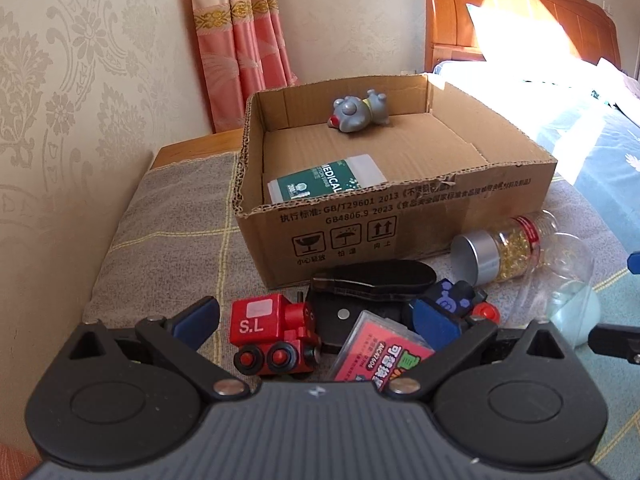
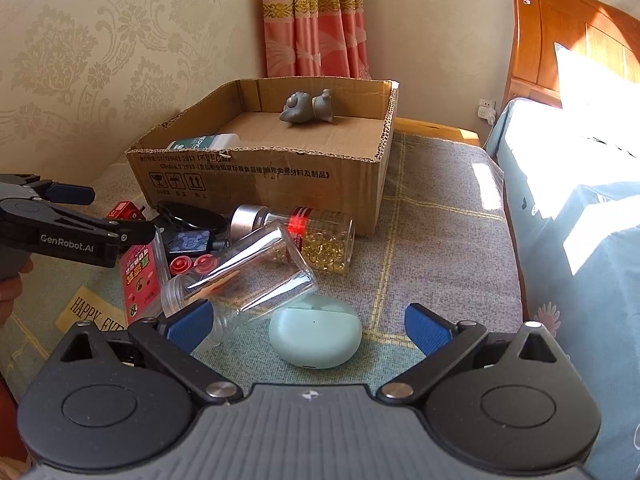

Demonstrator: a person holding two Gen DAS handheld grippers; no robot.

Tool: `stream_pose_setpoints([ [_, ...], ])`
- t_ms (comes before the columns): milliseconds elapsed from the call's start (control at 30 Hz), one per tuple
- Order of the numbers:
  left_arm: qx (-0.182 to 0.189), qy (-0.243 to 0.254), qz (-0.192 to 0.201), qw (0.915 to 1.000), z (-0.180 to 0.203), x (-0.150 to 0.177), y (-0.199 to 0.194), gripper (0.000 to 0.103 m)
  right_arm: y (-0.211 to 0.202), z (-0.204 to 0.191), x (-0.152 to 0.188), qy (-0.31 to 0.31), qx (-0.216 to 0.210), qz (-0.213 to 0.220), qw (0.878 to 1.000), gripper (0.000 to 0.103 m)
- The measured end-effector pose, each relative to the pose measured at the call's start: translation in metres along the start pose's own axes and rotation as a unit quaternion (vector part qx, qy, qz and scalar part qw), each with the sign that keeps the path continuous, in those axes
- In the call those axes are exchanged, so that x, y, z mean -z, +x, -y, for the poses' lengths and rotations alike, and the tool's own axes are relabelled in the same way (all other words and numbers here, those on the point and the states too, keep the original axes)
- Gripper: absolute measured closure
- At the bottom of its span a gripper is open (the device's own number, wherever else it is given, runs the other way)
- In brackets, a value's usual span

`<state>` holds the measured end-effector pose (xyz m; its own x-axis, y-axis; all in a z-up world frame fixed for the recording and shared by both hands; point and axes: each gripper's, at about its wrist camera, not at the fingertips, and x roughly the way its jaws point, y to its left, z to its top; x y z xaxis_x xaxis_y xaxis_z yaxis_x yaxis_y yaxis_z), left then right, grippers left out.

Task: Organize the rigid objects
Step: 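Grasp the pink card case with the left tool while the right tool approaches the clear jar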

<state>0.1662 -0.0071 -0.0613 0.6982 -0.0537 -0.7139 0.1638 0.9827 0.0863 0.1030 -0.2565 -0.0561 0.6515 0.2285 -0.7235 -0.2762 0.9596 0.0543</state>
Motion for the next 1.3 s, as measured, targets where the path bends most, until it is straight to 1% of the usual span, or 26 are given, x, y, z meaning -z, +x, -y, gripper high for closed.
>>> stream_pose_setpoints([
  [67, -0.002, -0.002, -0.006, 1.0000, -0.001, -0.002, 0.009, 0.001, -0.002, 0.000, 0.000, -0.002, 0.000, 0.001, 1.000, 0.000],
  [167, -0.016, 0.000, -0.023, 0.9996, -0.001, 0.001, 0.016, 0.001, -0.004, 0.000, 0.000, -0.005, -0.003, 0.004, 1.000, 0.000],
  [300, -0.031, 0.012, -0.035, 0.9988, -0.002, 0.013, 0.012, 0.000, -0.006, 0.001, -0.002, -0.008, -0.009, 0.007, 1.000, 0.000],
  [400, -0.033, 0.009, -0.042, 0.9985, -0.007, 0.024, 0.007, 0.000, -0.005, -0.001, -0.003, -0.012, -0.014, 0.007, 1.000, 0.000],
  [533, -0.011, -0.003, -0.051, 0.9986, -0.015, 0.034, -0.003, 0.001, -0.004, -0.003, -0.004, -0.018, -0.020, 0.006, 1.000, 0.000],
  [600, 0.001, -0.004, -0.048, 0.9988, -0.016, 0.038, -0.010, 0.001, -0.005, -0.005, -0.006, -0.021, -0.020, 0.007, 1.000, 0.000],
  [667, 0.031, -0.001, -0.041, 0.9987, -0.014, 0.040, -0.019, 0.001, -0.005, -0.006, -0.008, -0.023, -0.024, 0.008, 0.999, 0.000],
  [733, 0.072, 0.014, -0.043, 0.9964, -0.008, 0.041, -0.024, 0.001, -0.006, -0.006, -0.009, -0.023, -0.026, 0.008, 0.999, 0.000],
  [800, 0.091, 0.038, -0.044, 0.9942, 0.001, 0.044, -0.026, 0.001, -0.006, -0.005, -0.009, -0.023, -0.025, 0.010, 0.999, 0.000],
  [900, 0.088, 0.064, -0.056, 0.9925, 0.012, 0.050, -0.020, 0.001, -0.006, -0.003, -0.011, -0.022, -0.031, 0.008, 0.999, 0.000],
  [1000, 0.082, 0.070, -0.065, 0.9920, 0.015, 0.054, -0.013, 0.000, -0.006, -0.004, -0.009, -0.027, -0.036, 0.004, 0.999, 0.000],
  [1133, 0.103, 0.056, -0.064, 0.9910, 0.009, 0.053, -0.006, 0.000, -0.006, -0.005, -0.008, -0.038, -0.041, 0.002, 0.998, 0.000],
  [1300, 0.107, 0.055, -0.051, 0.9914, 0.011, 0.048, 0.002, 0.000, -0.002, -0.006, -0.009, -0.044, -0.040, -0.001, 0.998, 0.000],
])
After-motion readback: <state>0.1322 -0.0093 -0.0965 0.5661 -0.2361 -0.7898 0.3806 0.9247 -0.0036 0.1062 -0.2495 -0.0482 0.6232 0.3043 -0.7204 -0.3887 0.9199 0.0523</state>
